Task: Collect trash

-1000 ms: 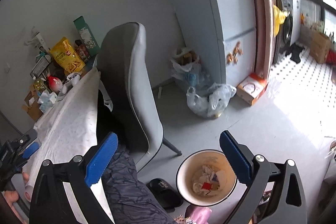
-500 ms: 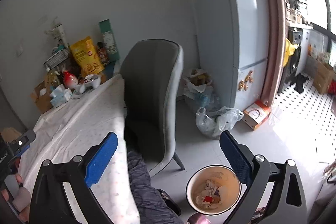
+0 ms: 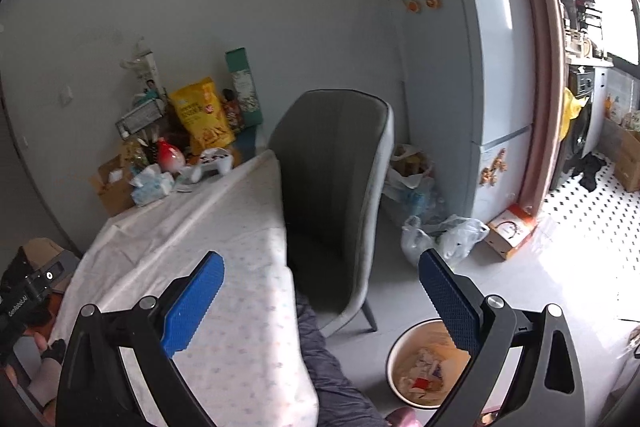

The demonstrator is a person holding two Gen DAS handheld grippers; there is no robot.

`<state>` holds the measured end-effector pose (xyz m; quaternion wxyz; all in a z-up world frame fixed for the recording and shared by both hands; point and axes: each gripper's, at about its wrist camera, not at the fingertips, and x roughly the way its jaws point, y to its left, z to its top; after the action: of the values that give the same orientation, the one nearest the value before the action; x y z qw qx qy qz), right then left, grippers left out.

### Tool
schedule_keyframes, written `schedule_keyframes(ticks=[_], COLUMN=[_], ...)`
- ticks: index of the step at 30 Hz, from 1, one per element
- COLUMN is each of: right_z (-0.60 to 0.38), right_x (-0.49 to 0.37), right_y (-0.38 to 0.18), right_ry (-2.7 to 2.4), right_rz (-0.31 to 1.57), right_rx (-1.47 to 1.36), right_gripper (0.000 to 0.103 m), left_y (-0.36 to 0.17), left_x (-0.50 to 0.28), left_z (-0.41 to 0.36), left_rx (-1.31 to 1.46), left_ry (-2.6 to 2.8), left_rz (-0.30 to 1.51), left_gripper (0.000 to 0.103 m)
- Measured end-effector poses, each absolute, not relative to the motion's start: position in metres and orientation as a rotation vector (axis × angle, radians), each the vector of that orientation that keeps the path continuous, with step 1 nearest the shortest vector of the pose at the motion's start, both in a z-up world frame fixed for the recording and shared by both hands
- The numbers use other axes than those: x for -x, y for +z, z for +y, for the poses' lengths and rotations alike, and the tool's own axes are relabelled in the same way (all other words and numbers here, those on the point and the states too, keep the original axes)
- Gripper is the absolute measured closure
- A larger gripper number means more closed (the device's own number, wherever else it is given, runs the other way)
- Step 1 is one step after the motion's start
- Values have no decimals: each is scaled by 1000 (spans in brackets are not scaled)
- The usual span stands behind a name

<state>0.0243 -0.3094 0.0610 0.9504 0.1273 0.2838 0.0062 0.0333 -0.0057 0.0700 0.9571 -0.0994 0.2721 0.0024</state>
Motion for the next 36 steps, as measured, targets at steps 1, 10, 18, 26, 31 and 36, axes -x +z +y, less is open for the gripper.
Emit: schedule_keyframes(ticks=[1,10,18,26,31,36], right_z=[-305,-288,-273,-272,-271,-271], right_x=[-24,-15,-13,-15,-17,-19], right_y=[61,64,59,57,53,52], right_ry=[20,102,133,146,140,141], right_rz=[577,577,585,584,596,599], right_rx=[-256,-246,-213,-220,-217,-222], right_gripper=[7,8,8,8,8,8], left_y=[72,80,76,76,73,72], left_x=[-30,-9,-2,-1,-1,-2], left_z=[-4,7,17,18,18,17], left_rx=[196,164,171,170,174,172], left_ry=[11,48,62,72,74,72], left_rz=[544,515,525,523,534,540], left_gripper=[6,6,6,6,6,6])
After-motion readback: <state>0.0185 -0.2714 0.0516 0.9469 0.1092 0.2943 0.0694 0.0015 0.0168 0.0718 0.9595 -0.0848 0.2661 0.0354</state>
